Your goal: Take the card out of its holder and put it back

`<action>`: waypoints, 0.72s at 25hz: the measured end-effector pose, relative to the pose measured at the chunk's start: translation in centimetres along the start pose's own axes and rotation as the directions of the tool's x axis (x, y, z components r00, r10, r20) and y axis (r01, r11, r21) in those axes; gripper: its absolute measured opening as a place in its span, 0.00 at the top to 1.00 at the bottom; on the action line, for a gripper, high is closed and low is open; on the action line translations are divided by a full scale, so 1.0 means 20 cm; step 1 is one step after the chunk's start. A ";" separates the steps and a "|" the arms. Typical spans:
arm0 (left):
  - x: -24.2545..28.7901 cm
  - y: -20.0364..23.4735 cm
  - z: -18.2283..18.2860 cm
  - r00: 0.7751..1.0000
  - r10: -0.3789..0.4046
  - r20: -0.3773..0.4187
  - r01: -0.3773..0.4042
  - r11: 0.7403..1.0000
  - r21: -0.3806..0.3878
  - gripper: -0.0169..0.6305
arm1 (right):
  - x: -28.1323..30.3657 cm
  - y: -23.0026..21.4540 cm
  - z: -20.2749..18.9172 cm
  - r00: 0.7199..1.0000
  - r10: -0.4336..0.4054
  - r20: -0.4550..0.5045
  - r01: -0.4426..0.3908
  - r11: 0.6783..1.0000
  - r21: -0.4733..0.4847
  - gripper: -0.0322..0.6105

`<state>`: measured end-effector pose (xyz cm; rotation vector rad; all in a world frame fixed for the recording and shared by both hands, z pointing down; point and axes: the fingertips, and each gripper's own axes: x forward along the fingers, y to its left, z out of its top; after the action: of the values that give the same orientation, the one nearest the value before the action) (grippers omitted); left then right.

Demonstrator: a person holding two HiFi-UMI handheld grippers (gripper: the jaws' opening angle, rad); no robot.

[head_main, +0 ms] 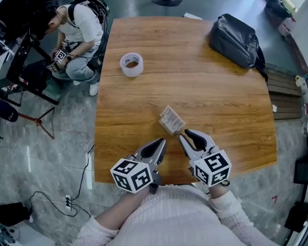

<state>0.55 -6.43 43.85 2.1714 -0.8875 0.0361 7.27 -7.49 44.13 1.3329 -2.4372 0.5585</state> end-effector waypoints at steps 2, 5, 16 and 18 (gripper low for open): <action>-0.01 0.00 0.01 1.000 0.000 0.002 0.000 1.000 0.011 0.96 | -0.03 0.04 0.03 1.000 0.014 0.021 -0.014 1.000 -0.004 0.86; -0.03 -0.01 0.02 1.000 0.005 0.011 -0.006 1.000 0.021 0.96 | -0.06 0.10 0.06 0.998 0.033 0.047 -0.033 0.999 -0.005 0.93; -0.04 -0.04 0.05 1.000 -0.001 0.023 0.000 0.999 0.041 0.96 | -0.08 0.19 0.13 0.992 0.070 0.109 -0.074 0.997 0.034 0.95; -0.05 -0.04 0.04 1.000 0.002 0.021 -0.003 0.999 0.043 0.96 | -0.08 0.20 0.13 0.991 0.077 0.107 -0.082 0.996 0.043 0.95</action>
<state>0.12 -6.02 42.36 2.2141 -0.9089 0.0332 4.46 -5.49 40.42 1.3200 -2.5869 0.5826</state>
